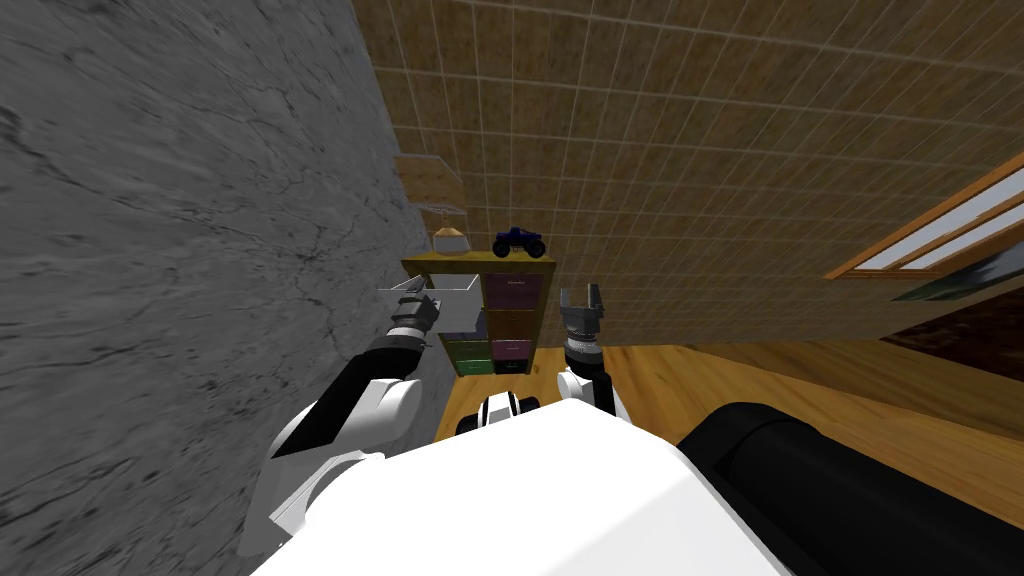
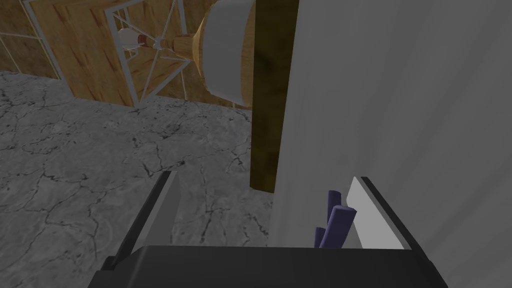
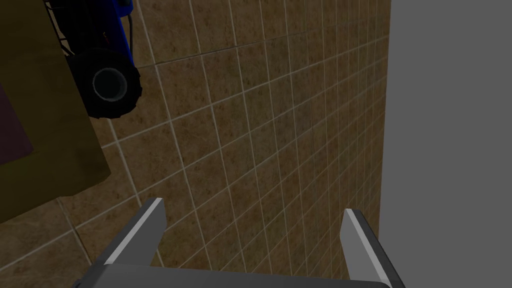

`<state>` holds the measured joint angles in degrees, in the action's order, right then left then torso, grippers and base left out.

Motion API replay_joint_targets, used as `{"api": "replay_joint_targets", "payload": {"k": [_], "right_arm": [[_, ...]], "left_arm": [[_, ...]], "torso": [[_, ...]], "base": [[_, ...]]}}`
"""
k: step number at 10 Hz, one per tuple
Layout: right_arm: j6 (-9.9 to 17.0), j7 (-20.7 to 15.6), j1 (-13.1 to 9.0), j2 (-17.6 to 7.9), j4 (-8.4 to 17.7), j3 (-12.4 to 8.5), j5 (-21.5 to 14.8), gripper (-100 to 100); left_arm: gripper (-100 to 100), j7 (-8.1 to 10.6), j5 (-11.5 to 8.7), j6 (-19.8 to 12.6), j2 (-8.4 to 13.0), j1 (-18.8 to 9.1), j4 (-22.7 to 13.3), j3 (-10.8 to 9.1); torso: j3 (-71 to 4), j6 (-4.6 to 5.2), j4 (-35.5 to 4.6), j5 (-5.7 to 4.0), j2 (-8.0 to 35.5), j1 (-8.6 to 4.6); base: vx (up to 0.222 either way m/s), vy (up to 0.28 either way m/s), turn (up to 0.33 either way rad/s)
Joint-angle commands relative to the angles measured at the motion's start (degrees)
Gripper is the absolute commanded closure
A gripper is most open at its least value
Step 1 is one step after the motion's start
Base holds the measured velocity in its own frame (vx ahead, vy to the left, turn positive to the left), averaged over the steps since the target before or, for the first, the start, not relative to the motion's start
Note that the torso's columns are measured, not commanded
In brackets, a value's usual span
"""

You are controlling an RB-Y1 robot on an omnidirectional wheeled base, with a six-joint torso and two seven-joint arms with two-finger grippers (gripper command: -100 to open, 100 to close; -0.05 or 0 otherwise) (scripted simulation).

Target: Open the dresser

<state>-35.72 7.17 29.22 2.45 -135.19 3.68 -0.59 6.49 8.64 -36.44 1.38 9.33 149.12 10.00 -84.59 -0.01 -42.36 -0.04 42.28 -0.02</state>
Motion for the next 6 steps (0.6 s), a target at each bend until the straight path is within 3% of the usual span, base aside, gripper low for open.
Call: {"api": "replay_joint_targets", "payload": {"k": [1,2,6], "right_arm": [[0.0,0.0,0.0,0.0,0.0,0.0,0.0,0],[0.0,0.0,0.0,0.0,0.0,0.0,0.0,0],[0.0,0.0,0.0,0.0,0.0,0.0,0.0,0]], "left_arm": [[-100,0.09,0.1,-1.8,0.0,-1.4,0.1,-0.06],[0,0.12,0.1,-2.3,0.0,-1.6,0.1,-0.07],[0,0.12,0.1,-2.3,0.0,-1.5,0.0,-0.07]], "torso": [[0.1,-0.05,-0.2,-0.03,0.1,0.03],[0.1,-0.03,-0.1,0.01,0.2,0.03],[0.0,0.0,0.0,0.03,0.0,0.01]], "base": [[0.0,0.0,0.0],[0.0,0.0,0.0],[0.0,0.0,0.0]]}}
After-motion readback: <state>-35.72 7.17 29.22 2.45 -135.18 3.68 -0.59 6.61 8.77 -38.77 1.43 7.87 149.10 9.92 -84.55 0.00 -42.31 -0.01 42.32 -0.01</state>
